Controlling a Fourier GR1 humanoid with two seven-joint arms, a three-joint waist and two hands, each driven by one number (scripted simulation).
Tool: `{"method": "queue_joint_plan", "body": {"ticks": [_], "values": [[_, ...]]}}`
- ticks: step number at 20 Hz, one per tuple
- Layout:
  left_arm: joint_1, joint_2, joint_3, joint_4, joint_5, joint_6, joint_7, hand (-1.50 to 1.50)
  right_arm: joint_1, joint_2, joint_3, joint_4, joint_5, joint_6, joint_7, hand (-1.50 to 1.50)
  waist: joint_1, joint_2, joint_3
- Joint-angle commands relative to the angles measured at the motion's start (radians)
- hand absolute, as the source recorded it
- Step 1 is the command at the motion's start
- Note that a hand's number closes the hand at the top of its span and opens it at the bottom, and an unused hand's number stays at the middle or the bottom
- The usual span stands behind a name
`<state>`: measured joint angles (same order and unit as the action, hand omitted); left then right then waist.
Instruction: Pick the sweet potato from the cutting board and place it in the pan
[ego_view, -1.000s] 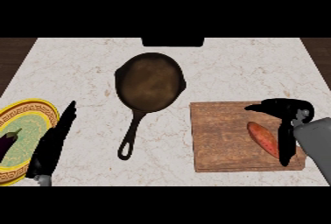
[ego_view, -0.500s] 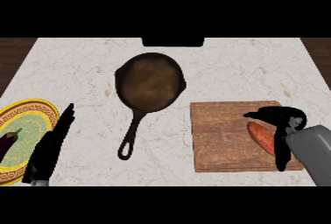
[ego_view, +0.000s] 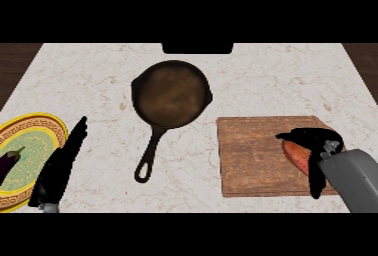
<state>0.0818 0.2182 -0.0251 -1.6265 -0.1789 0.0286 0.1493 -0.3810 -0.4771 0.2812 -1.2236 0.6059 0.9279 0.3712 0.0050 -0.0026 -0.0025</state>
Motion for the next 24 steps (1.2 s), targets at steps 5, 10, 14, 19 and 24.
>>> {"method": "queue_joint_plan", "body": {"ticks": [5,10,14,19,24], "values": [[-0.053,-0.019,0.021,0.067,-0.011,-0.010,-0.012,0.00,0.063,0.057,-0.048,0.043,0.025,-0.076,-0.074,1.50,-0.005,0.003,0.003],[0.036,0.019,0.062,-0.009,0.023,-0.046,-0.036,0.00,-0.040,0.078,-0.097,0.150,0.003,-0.015,-0.086,1.50,0.008,0.004,0.003],[0.014,-0.022,0.014,-0.047,-0.014,-0.021,0.032,0.00,0.021,0.174,-0.172,0.067,0.050,-0.218,0.114,1.50,-0.003,0.000,0.003],[-0.020,-0.011,0.028,0.030,-0.013,-0.036,-0.026,0.00,-0.016,0.314,-0.177,0.040,0.177,-0.497,0.316,1.50,-0.003,0.003,0.002],[0.003,-0.008,0.029,0.015,-0.012,-0.043,-0.019,0.00,-0.053,0.259,-0.143,-0.050,0.329,-0.701,0.297,1.50,0.003,0.002,0.003]]}}
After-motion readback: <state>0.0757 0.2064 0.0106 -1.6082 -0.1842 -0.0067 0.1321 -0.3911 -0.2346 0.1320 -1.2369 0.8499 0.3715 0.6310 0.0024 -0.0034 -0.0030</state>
